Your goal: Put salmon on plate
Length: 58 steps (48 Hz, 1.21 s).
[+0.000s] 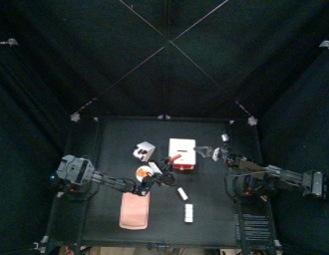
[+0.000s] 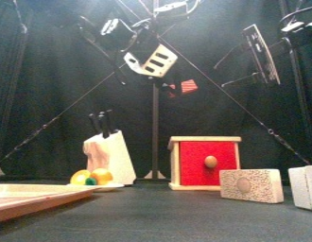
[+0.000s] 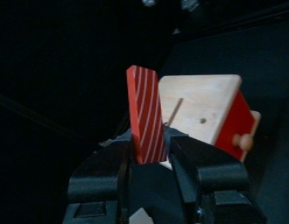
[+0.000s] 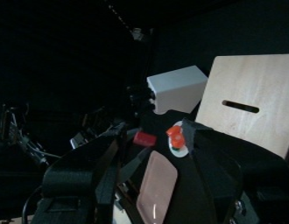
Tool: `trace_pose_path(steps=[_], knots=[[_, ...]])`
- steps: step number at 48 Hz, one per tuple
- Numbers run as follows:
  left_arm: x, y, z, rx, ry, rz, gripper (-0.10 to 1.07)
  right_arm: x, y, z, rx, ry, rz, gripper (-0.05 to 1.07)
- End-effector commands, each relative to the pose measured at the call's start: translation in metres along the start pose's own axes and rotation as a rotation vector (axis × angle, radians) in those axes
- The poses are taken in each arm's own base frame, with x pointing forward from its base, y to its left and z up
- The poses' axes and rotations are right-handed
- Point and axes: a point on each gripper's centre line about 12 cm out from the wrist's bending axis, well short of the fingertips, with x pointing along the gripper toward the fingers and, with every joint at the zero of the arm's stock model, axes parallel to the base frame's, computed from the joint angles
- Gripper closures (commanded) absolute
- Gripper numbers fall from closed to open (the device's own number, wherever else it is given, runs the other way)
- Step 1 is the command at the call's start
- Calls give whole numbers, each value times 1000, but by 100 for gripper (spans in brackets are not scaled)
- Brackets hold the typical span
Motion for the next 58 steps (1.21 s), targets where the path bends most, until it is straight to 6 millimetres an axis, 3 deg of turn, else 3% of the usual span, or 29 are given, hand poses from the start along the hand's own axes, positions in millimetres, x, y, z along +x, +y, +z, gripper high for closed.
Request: trace_pose_path(steps=[1, 8, 32, 41, 50, 58], knots=[[-17, 13, 10, -36, -49, -78, 42, 0, 2, 2, -17, -5, 11, 16], [-44, 8, 3, -14, -93, -225, 41, 0, 4, -2, -53, 12, 35, 16], [-165, 4, -39, 68, -277, -658, 42, 2, 2, -9, -84, 47, 53, 16], [-180, 1, -69, 104, -257, -754, 42, 5, 1, -12, -86, 58, 46, 16], [-187, -8, -99, 46, -122, -874, 42, 7, 1, -14, -87, 69, 43, 16], [-193, -15, -111, -19, -32, -964, 42, 8, 0, -15, -87, 72, 37, 16]])
